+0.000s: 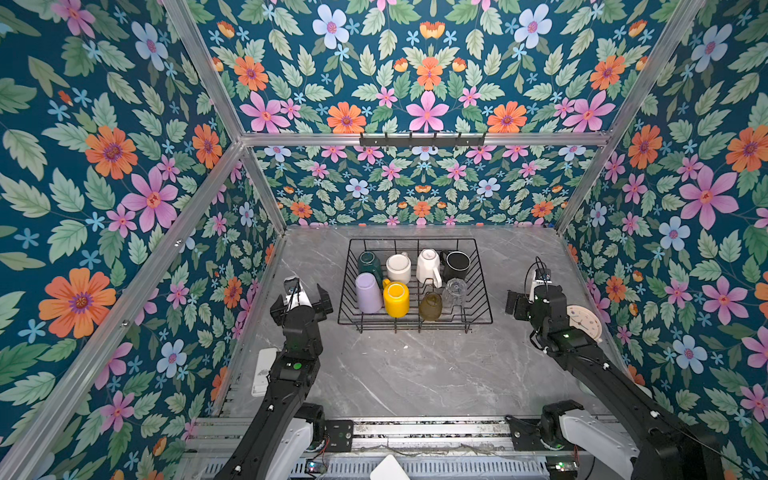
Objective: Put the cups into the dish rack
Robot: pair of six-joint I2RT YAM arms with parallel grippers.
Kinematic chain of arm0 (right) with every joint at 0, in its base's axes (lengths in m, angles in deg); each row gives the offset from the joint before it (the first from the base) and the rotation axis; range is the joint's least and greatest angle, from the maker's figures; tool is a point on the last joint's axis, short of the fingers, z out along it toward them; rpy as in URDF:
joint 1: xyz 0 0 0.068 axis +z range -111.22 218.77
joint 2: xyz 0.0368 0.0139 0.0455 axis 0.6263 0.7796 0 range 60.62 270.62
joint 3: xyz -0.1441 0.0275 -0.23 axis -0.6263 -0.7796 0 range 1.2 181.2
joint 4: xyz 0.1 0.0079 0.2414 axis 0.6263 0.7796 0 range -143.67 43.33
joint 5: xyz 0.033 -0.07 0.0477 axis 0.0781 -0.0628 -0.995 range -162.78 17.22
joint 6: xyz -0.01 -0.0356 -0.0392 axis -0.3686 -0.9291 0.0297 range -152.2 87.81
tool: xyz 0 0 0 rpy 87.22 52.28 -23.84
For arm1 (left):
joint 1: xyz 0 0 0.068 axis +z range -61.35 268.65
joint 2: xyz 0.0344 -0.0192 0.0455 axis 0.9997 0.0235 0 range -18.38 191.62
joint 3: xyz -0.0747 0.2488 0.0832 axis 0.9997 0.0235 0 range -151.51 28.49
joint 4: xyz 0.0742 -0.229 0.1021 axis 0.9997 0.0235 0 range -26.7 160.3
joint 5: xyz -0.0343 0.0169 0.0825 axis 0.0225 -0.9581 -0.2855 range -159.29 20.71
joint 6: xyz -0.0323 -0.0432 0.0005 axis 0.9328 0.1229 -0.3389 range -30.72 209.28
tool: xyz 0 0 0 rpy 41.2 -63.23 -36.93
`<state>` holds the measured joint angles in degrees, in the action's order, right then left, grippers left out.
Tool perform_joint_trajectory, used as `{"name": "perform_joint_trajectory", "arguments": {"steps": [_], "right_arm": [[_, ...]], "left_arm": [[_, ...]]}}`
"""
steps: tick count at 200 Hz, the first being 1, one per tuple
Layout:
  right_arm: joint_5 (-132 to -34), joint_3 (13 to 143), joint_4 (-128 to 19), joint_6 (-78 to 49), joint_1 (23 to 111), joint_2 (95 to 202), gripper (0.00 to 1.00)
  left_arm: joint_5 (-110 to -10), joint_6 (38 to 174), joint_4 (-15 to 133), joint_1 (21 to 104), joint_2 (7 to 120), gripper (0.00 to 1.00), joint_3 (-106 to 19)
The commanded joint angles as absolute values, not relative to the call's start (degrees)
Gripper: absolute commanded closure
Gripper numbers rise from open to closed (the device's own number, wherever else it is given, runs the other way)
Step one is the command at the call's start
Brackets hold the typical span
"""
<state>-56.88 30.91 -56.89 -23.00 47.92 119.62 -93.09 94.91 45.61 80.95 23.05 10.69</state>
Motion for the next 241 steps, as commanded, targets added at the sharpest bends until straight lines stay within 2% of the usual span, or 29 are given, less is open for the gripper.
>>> {"name": "perform_joint_trajectory", "arguments": {"steps": [1, 17, 72, 125, 174, 221, 241], "right_arm": [[-57.11, 27.37, -73.45, -23.63, 44.89, 122.47, 0.01], [-57.12, 24.11, -85.02, -26.26, 43.85, 126.72, 0.01], [-60.11, 22.24, -87.56, -30.7, 43.54, 128.83, 0.01], [-62.25, 19.21, -99.18, -32.88, 43.53, 136.73, 0.01], [-62.5, 19.34, -100.42, -33.25, 43.52, 138.58, 0.01], [-62.45, 19.1, -101.75, -33.16, 43.35, 139.28, 0.01], [-62.75, 19.06, -101.87, -32.99, 43.19, 139.41, 0.01]], "left_arm": [[-88.73, 98.13, 33.06, 84.63, 23.83, 0.01, 15.93], [-86.11, 99.73, 24.86, 87.08, 27.64, 0.01, 19.91], [-80.56, 99.46, -0.09, 88.39, 48.83, 0.01, 24.67], [-76.61, 96.32, -6.86, 88.79, 58.71, 0.01, 20.64], [-74.61, 95.18, -6.77, 90.96, 62.67, 0.01, 17.73], [-73.34, 94.14, -24.53, 91.29, 75.3, 0.01, 19.44], [-73.34, 94.47, -18.1, 91.36, 73.66, 0.0, 17.83]]}}
